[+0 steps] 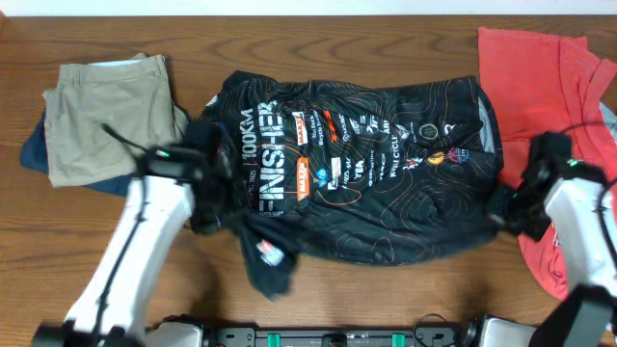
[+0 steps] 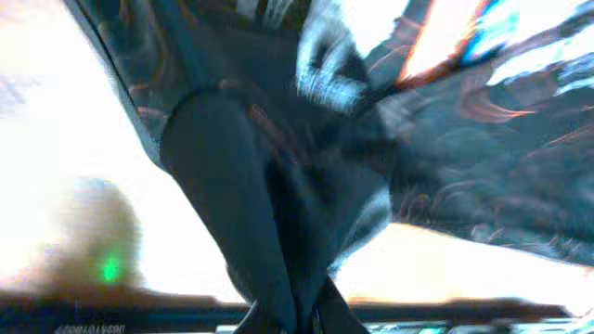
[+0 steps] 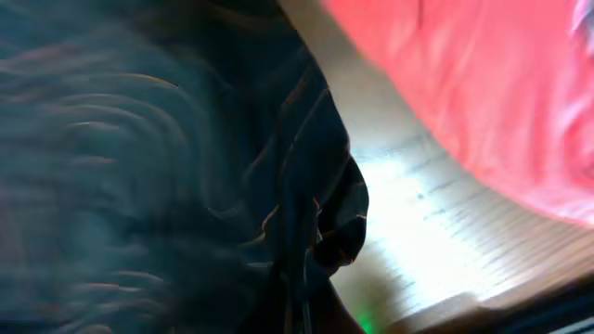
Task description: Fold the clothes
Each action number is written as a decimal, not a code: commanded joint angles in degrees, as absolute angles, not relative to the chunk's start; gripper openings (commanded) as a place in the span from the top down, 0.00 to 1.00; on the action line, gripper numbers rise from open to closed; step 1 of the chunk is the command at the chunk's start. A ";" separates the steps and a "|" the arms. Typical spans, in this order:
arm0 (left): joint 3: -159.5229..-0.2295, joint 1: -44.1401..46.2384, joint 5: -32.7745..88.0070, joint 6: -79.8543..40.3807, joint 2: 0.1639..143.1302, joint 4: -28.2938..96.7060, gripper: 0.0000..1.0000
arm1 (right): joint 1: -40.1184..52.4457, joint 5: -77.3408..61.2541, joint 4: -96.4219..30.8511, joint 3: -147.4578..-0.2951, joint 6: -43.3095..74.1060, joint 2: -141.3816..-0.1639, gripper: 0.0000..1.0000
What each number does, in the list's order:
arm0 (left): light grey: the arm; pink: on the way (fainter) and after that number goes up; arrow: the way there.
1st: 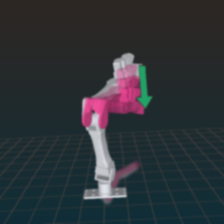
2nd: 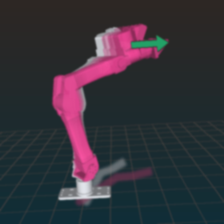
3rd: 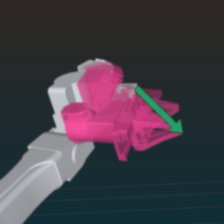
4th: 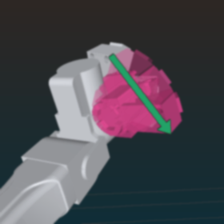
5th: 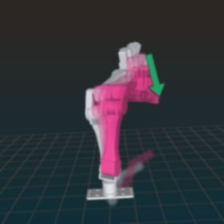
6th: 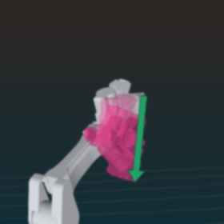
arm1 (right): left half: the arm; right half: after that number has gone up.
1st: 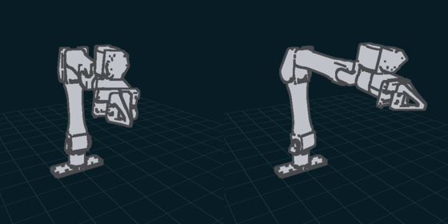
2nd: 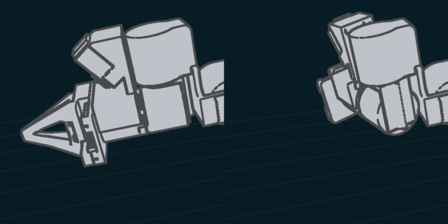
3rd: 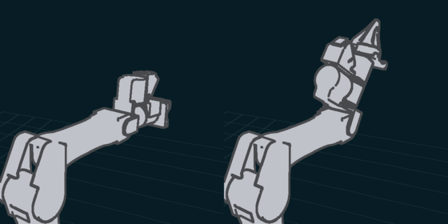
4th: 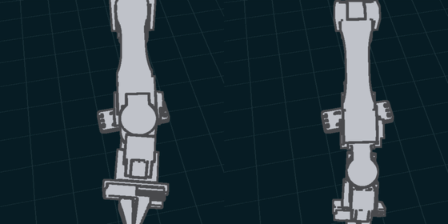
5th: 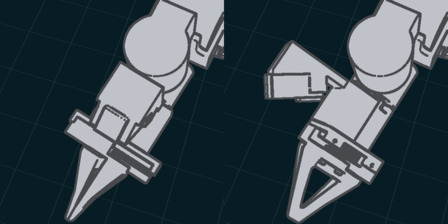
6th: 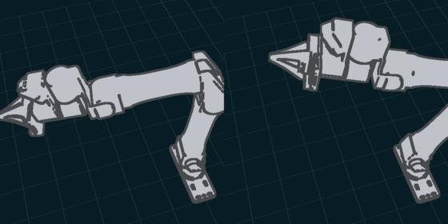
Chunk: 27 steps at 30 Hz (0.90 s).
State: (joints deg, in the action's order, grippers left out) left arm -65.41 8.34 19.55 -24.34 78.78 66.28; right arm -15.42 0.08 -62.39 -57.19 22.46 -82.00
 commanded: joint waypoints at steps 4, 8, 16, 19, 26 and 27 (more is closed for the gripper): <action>-84.18 1.72 20.34 -19.62 73.28 72.10 0.94 | -16.12 -2.52 -69.69 -73.80 17.67 -75.66 0.99; -92.97 -0.99 20.34 -18.41 70.48 72.79 0.94 | -16.12 -3.07 -74.70 -83.68 15.18 -73.91 0.99; -106.13 -5.98 19.90 -17.58 65.01 72.16 0.94 | -16.73 -2.81 -79.53 -100.18 14.04 -71.96 0.99; -108.20 -7.60 19.90 -17.63 63.66 70.24 0.94 | -16.86 -2.85 -79.31 -104.66 13.06 -71.55 0.99; -108.25 -7.68 19.94 -17.63 66.11 66.54 0.94 | -16.80 -4.25 -77.89 -106.63 10.26 -73.19 0.99; -108.25 -7.68 19.92 -17.58 67.72 66.32 0.94 | -16.80 -5.23 -77.67 -106.61 9.47 -74.15 0.99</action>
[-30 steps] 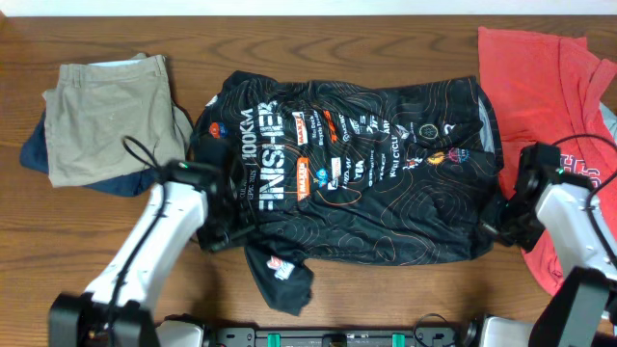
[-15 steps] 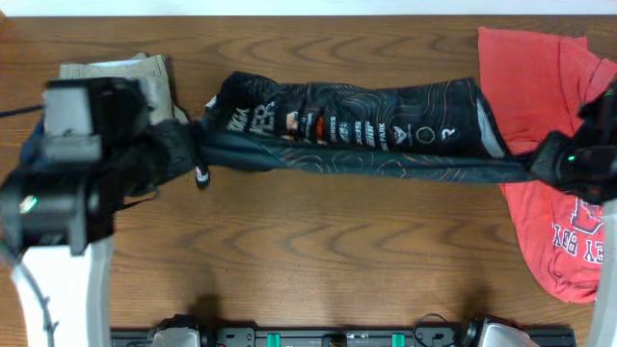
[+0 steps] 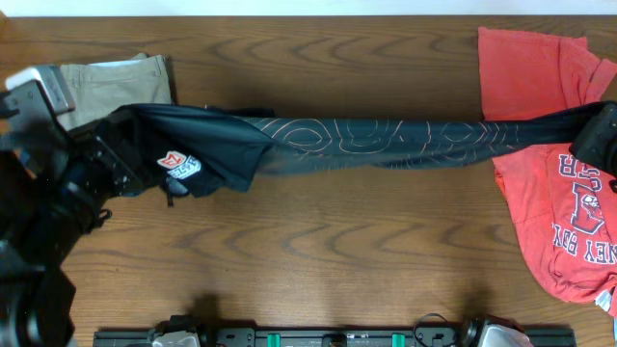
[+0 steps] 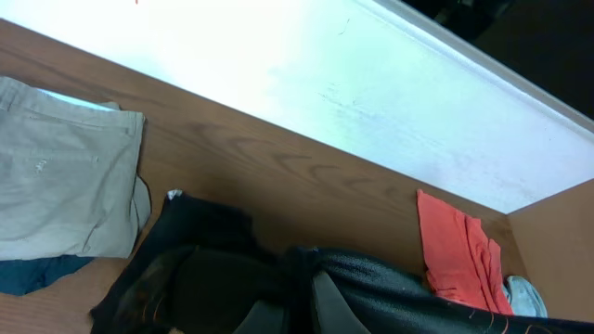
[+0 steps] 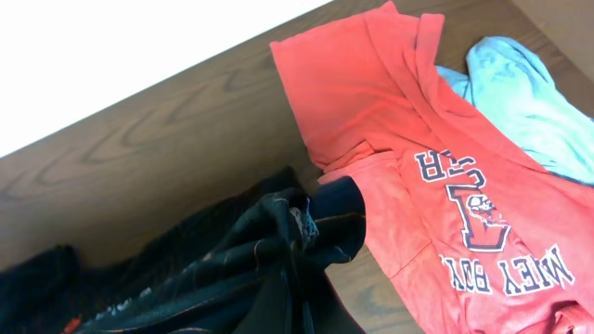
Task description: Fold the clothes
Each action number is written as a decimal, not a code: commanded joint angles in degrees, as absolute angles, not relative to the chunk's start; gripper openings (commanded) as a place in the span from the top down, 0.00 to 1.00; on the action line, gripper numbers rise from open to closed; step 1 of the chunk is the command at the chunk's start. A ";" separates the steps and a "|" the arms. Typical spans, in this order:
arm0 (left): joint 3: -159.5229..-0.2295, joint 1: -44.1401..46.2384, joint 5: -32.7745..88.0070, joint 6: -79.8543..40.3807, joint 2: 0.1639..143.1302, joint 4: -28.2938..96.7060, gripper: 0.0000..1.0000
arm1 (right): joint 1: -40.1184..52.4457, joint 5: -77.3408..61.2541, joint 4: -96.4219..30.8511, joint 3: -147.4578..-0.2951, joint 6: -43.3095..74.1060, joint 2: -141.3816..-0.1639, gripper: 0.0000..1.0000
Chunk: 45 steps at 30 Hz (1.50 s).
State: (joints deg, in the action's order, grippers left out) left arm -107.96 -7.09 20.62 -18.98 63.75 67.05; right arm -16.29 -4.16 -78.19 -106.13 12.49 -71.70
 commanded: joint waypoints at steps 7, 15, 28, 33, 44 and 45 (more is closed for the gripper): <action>-108.25 -6.85 20.56 -15.09 80.75 61.39 0.94 | -14.59 -9.30 -72.62 -106.59 7.60 -83.61 0.99; -108.25 -5.69 20.43 -14.96 93.41 36.64 0.94 | -11.64 -9.30 -45.54 -106.61 11.49 -95.29 0.99; -114.91 -5.82 12.38 -24.49 95.37 2.79 0.94 | -14.00 -7.35 -14.50 -109.97 22.68 -93.78 0.99; -116.22 -5.82 12.67 -22.57 94.41 9.80 0.94 | -14.68 -4.62 -23.55 -110.04 19.68 -93.38 0.99; -114.26 -5.50 21.02 -20.16 94.17 61.54 0.94 | -14.57 -2.04 -64.07 -109.71 14.04 -96.27 0.99; -113.78 -5.26 21.02 -19.38 94.21 65.43 0.94 | -14.57 -1.89 -67.81 -109.71 14.04 -96.73 0.99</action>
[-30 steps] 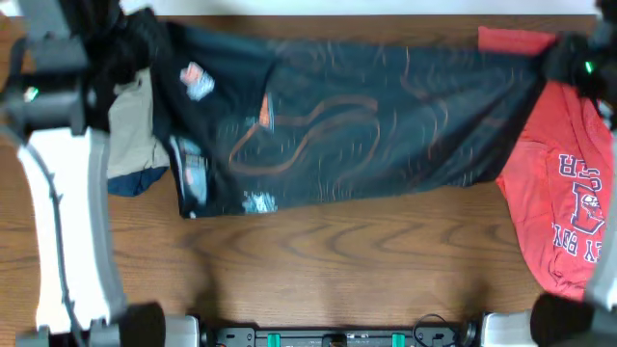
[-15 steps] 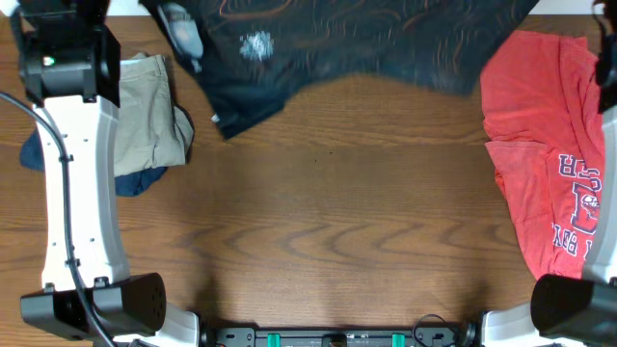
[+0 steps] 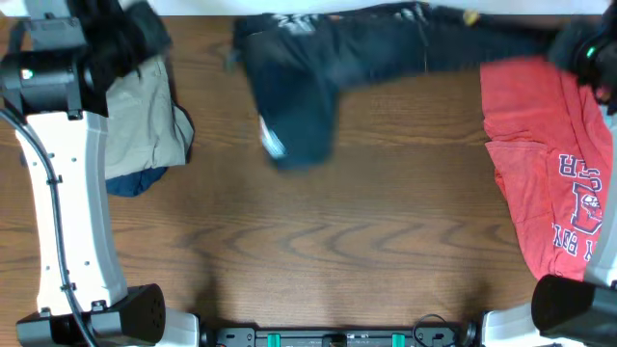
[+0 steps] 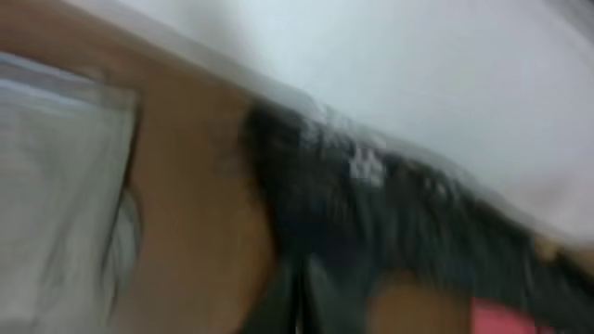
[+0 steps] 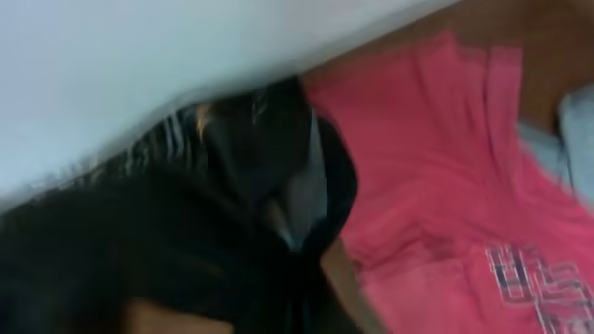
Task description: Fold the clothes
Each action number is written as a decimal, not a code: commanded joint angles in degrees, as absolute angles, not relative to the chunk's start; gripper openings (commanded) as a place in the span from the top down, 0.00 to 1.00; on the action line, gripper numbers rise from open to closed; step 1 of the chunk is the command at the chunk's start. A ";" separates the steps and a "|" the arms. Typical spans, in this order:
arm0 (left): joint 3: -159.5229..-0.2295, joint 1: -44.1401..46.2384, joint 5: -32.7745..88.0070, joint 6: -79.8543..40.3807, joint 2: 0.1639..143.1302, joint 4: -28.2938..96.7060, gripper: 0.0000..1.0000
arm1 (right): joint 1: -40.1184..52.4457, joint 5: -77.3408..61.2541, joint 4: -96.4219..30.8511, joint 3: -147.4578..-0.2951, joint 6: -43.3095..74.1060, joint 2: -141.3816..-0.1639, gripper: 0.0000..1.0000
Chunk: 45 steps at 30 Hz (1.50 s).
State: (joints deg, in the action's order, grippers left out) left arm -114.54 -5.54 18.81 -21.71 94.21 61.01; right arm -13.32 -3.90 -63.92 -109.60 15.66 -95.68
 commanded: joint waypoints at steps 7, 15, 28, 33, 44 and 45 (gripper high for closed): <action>-105.60 -2.00 21.37 -16.69 94.19 75.37 0.94 | -14.57 -1.80 -81.32 -108.27 13.08 -99.39 0.99; -89.30 6.68 21.47 -16.75 94.30 59.13 0.50 | -14.61 0.64 -82.17 -104.53 12.99 -99.46 0.99; -80.49 11.99 24.71 -17.85 106.78 29.82 0.22 | -14.39 0.62 -82.70 -104.47 13.02 -99.46 0.99; -80.49 11.99 25.36 -17.85 112.66 21.58 0.19 | -14.37 0.62 -82.76 -104.47 13.02 -99.46 0.99; -80.49 15.25 25.54 -17.85 121.73 8.73 0.19 | -14.24 0.62 -82.78 -104.47 12.99 -99.46 0.99; -80.49 15.81 25.47 -17.85 122.37 7.77 0.19 | -14.22 0.64 -82.78 -104.47 12.99 -99.46 0.99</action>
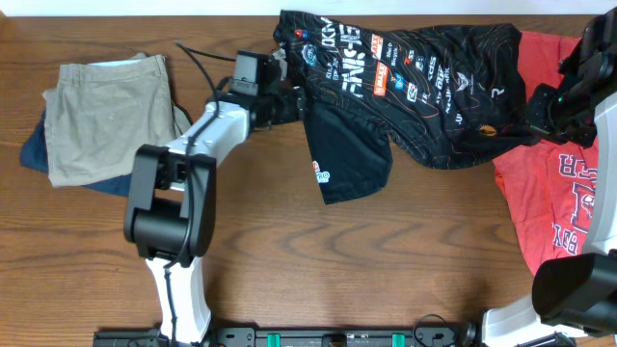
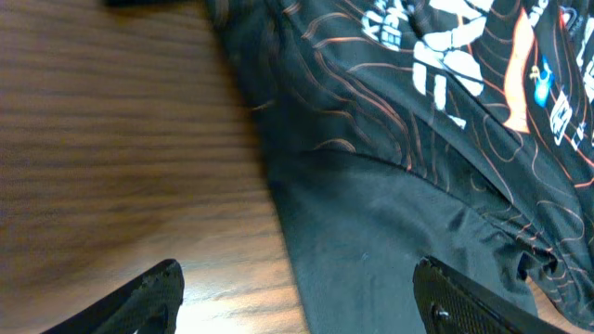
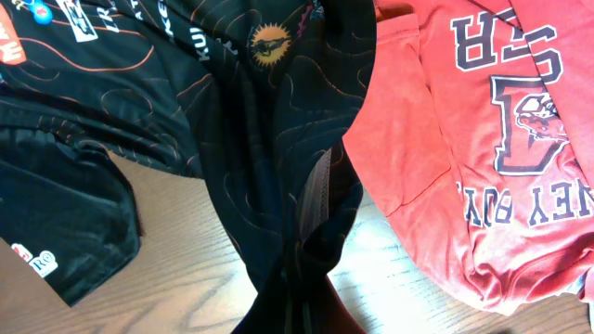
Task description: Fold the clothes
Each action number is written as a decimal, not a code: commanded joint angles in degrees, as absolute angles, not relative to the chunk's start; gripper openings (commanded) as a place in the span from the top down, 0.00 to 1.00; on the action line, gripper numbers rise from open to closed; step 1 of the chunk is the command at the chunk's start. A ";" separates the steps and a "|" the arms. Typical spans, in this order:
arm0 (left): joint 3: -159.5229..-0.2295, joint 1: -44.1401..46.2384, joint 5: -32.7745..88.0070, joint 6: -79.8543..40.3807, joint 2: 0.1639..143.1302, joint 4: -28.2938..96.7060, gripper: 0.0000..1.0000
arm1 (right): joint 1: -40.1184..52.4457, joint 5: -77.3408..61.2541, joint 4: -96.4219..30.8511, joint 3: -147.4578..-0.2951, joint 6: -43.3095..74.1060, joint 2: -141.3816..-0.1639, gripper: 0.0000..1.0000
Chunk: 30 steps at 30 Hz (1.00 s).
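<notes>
The black printed jersey [image 1: 415, 77] lies spread, print up, at the back of the table, with a plain dark flap [image 1: 352, 159] hanging toward the front. My left gripper [image 1: 289, 102] is at its left edge. In the left wrist view the left gripper [image 2: 297, 283] is wide open over the jersey [image 2: 390, 186] and bare wood, holding nothing. My right gripper [image 1: 538, 116] is at the jersey's right end. In the right wrist view the right gripper [image 3: 311, 292] is shut on a bunched fold of the jersey [image 3: 241, 121]; its fingertips are hidden by cloth.
Khaki shorts [image 1: 106, 116] lie folded on a dark blue garment [image 1: 34, 149] at the left. A red T-shirt [image 1: 564, 212] lies at the right, partly under the jersey's right end, and shows beside the jersey in the right wrist view too [image 3: 464, 139].
The jersey was held up, blurred, over the table's far edge by both grippers. Now it lies spread on the back of the table. My left gripper has opened and let go; the right still grips it.
The jersey lay flat mid-table with both grippers shut on its left and right ends. Then it hung stretched between them above the table. Then it was at the far edge. Now it lies print up at the back, freed by the left gripper.
</notes>
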State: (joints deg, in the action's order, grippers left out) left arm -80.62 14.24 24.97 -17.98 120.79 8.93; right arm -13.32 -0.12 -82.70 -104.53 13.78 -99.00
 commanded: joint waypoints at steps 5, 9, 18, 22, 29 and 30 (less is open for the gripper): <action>-80.49 18.17 24.29 -18.46 125.58 5.41 0.19 | -14.20 0.64 -82.96 -104.47 12.99 -99.46 0.99; -80.49 19.11 22.90 -19.86 127.85 4.93 0.19 | -14.20 0.64 -83.05 -104.47 12.97 -99.46 0.99; -80.47 22.98 22.96 -21.32 128.62 5.28 0.37 | -14.20 0.64 -83.02 -104.47 12.99 -99.46 0.99; -80.47 26.09 22.83 -21.28 128.62 5.45 0.55 | -14.20 0.62 -83.00 -104.47 12.97 -99.46 0.99; -80.47 27.46 20.95 -21.32 128.57 7.18 0.94 | -14.20 0.62 -83.02 -104.47 12.97 -99.46 0.99; -80.47 27.20 20.97 -21.30 128.49 7.81 0.94 | -14.20 0.64 -83.02 -104.47 12.97 -99.46 0.99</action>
State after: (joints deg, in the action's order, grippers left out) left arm -81.52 28.29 22.52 -21.19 126.19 5.54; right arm -13.32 -0.08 -82.94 -104.49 13.76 -99.00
